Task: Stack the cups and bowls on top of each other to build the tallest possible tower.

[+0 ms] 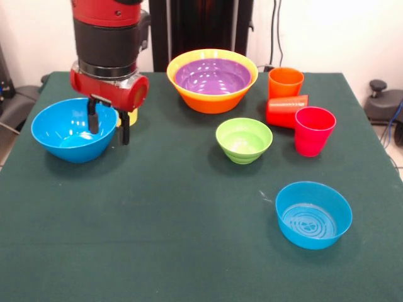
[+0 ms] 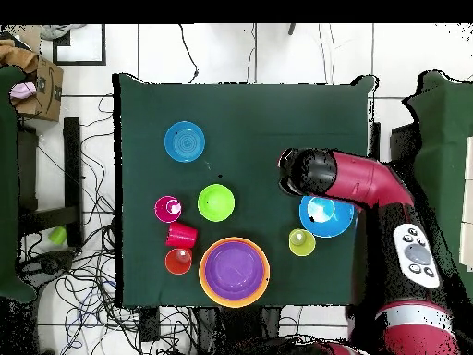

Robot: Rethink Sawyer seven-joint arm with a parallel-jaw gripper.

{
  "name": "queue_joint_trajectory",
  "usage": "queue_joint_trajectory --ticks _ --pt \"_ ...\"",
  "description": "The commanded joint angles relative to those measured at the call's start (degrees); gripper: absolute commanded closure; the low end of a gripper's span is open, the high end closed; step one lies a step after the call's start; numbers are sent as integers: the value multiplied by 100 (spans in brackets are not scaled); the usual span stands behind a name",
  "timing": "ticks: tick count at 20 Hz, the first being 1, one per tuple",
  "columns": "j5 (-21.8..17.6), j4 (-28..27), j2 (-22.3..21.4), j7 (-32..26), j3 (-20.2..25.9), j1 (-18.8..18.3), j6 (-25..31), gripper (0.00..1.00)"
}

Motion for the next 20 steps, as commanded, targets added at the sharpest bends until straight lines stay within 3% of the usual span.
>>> queue_joint_trajectory --ticks 1,5,9,20 --pt "-732 -208 36 -2946 1297 -371 1118 0" --pt "-788 -58 70 -2954 1384 -459 978 0" --pt "-745 178 32 -2423 1197 -382 641 0" --pt "-832 389 -128 -1036 330 292 191 0"
